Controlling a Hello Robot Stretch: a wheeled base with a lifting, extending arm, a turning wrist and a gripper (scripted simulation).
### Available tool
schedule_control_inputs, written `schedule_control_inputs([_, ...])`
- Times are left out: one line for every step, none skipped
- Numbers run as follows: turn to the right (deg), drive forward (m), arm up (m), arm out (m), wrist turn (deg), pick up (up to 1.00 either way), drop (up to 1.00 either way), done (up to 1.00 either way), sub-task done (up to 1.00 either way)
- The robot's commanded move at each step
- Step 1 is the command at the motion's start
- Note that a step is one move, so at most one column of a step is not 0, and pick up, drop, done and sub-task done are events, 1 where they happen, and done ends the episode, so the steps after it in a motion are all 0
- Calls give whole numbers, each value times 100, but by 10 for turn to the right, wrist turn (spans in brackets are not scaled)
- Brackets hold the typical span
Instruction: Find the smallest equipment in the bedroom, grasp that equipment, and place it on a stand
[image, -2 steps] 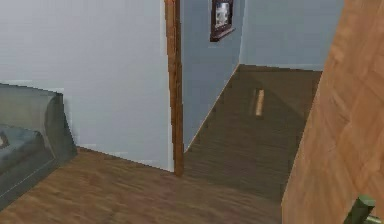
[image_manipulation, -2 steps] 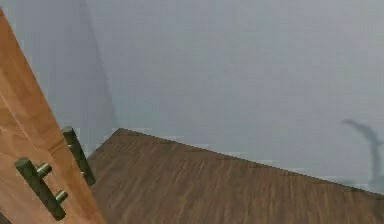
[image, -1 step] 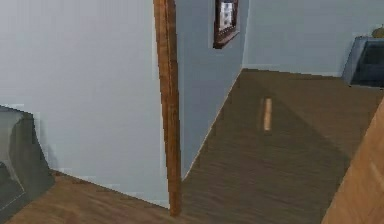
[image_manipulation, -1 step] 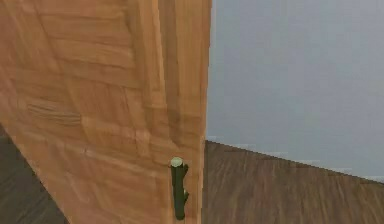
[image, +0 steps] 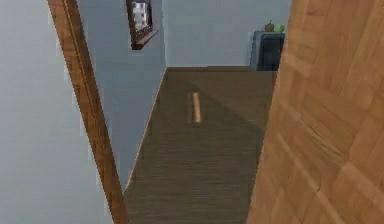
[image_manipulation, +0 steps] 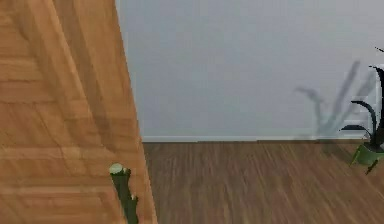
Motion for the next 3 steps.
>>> schedule_control_inputs([0,100,0,0,0,0,0,0,0])
schedule_control_inputs([90,0,0,0,0,0,0,0,0])
schedule_control_inputs([0,20,0,0,0,0,0,0,0])
